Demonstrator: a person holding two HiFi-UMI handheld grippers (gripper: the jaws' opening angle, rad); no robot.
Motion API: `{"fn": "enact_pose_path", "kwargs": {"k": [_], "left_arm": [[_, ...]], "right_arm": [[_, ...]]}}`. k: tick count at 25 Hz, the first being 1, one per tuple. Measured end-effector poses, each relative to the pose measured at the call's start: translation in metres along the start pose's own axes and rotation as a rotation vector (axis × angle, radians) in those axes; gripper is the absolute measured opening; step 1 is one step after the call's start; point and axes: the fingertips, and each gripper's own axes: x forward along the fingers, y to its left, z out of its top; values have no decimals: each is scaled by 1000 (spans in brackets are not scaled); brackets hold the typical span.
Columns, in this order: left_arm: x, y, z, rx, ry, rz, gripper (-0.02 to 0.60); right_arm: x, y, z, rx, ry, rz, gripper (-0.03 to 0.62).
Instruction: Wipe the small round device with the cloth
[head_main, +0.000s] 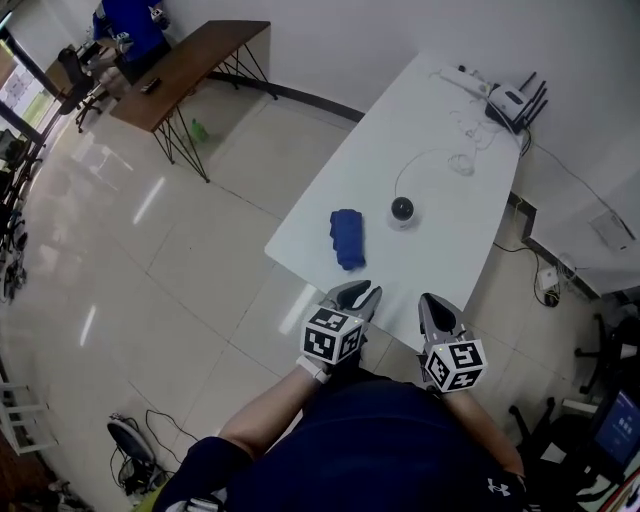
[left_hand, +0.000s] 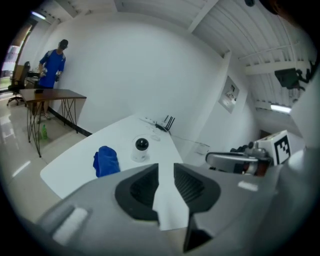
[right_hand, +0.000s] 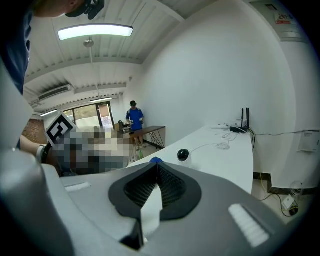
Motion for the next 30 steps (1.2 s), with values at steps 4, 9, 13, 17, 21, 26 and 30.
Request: {"fn": "enact_pose_path", "kwargs": {"k": [4,9,13,17,21,26,30], "left_arm": [[30,69,11,0,67,111,125],[63,148,16,-45,166,266,236],[96,187,13,-84,246,306,328],[111,222,-7,-245,314,274,376],[120,222,-24,-320,380,207,373],[128,213,-31,-298,391,194,239],[128,209,-28,-267,381,200,171]], "right_arm": [[39,6,15,-15,11,-1,12],[63,0,10,-1,49,-22,12],[78,-15,2,45,66,-28,12],[89,-16,-1,75,67,4,12],[98,-22,3,88,60,19,12],[103,-38,-1,110,71,13,12],[110,-47,-6,123,91,17,12]]}}
